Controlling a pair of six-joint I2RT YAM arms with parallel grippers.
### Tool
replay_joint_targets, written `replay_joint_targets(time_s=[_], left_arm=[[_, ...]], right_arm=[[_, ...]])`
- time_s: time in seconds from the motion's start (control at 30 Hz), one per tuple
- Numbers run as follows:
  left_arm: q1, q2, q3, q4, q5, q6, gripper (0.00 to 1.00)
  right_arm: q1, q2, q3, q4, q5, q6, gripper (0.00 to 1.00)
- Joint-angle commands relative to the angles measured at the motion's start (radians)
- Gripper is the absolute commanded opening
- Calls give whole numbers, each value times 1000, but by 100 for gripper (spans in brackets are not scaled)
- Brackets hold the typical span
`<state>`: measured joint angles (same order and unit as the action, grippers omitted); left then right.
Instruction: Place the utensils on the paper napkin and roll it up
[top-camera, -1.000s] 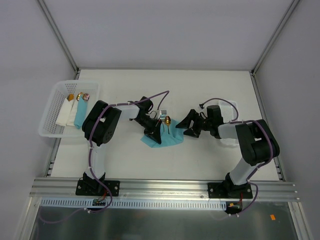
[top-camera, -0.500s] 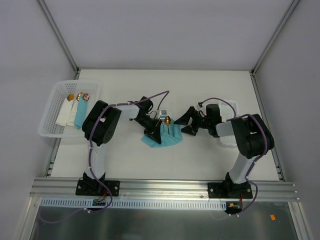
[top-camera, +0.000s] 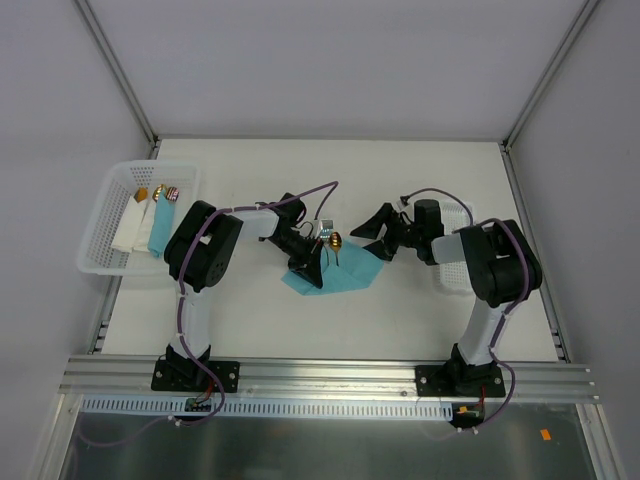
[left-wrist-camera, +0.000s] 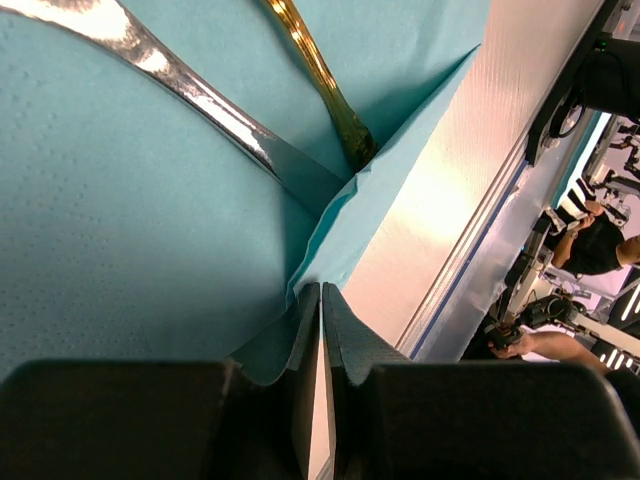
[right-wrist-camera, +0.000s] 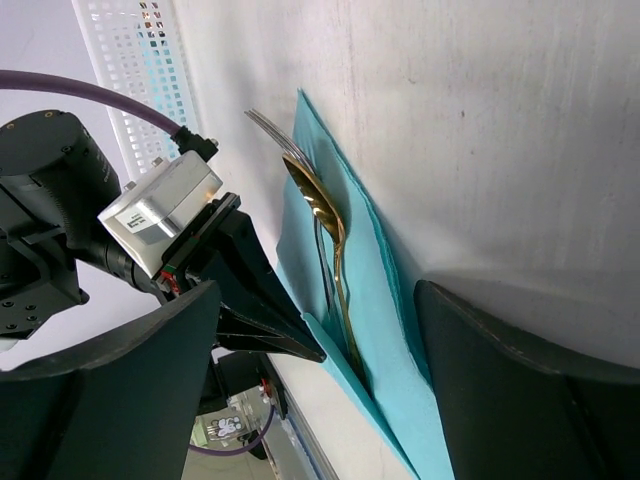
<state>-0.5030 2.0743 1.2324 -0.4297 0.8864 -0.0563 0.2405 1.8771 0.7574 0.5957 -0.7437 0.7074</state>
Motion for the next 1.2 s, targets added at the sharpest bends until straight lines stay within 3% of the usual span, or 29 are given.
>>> replay_joint_targets(time_s=[0.0,0.4,0.7,0.93,1.17], left_arm=[[11,32,-4,-11,-66,27,7],[12,24,-13,-11,-66,24,7],[14,21,-11,-9,-66,24,7],[12,26,-11,-9,-66,23,7],[12,24,-13,-11,-63,21,6]], right_arm=[[-7,51,-47,-117,87,-57,83],[-10,-70,-167,-258,58,-174,80],[-29,-72,-104,-413,128,-255,82],[-50,-76,8,-652,221,-403,83],[-83,-50,14,-746,179,-476,82]])
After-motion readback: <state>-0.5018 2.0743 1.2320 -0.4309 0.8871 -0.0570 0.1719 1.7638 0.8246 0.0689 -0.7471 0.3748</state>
